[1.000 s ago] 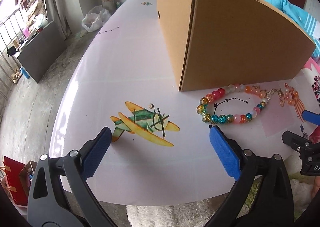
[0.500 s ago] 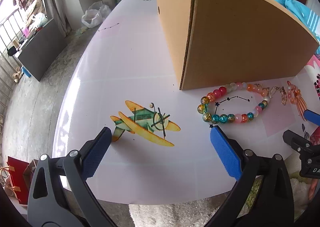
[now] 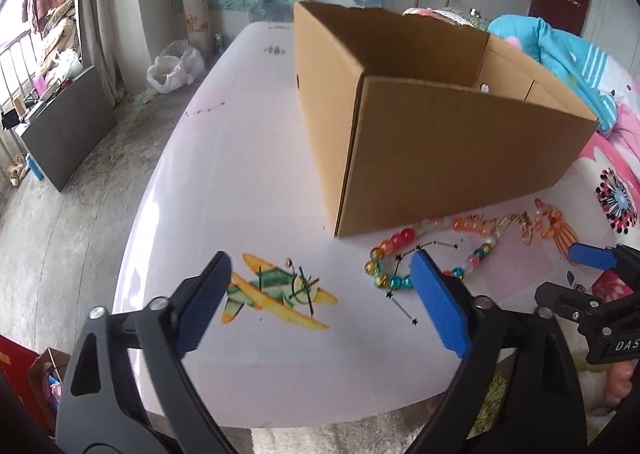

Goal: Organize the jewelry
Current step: 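Close the left tool on the multicolour bead bracelet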

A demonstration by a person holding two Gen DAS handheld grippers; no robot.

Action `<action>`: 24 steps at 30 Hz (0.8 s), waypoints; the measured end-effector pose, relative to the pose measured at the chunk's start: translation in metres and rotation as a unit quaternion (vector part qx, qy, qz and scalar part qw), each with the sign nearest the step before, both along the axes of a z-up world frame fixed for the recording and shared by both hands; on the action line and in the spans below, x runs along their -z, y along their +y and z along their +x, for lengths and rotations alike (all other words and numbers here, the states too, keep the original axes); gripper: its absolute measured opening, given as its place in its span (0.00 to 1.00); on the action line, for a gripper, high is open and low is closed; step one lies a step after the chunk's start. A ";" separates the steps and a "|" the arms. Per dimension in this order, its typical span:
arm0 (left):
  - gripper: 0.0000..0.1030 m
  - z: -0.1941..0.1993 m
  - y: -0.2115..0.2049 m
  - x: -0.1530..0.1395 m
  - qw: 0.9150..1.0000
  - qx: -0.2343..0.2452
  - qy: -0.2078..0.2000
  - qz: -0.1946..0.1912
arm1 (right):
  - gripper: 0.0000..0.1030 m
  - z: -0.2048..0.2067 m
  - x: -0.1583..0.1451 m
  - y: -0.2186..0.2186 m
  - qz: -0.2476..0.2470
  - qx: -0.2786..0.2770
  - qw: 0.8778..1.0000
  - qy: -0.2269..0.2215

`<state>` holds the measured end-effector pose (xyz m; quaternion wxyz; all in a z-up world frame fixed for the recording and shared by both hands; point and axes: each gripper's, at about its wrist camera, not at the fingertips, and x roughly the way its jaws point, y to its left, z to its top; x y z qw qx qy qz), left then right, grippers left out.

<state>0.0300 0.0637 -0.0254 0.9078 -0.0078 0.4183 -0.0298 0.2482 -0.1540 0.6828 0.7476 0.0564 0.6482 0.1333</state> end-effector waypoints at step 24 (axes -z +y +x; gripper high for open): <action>0.29 0.022 -0.014 0.022 0.995 0.090 0.047 -0.016 | 0.22 0.052 0.024 0.030 0.092 0.012 0.994 0.061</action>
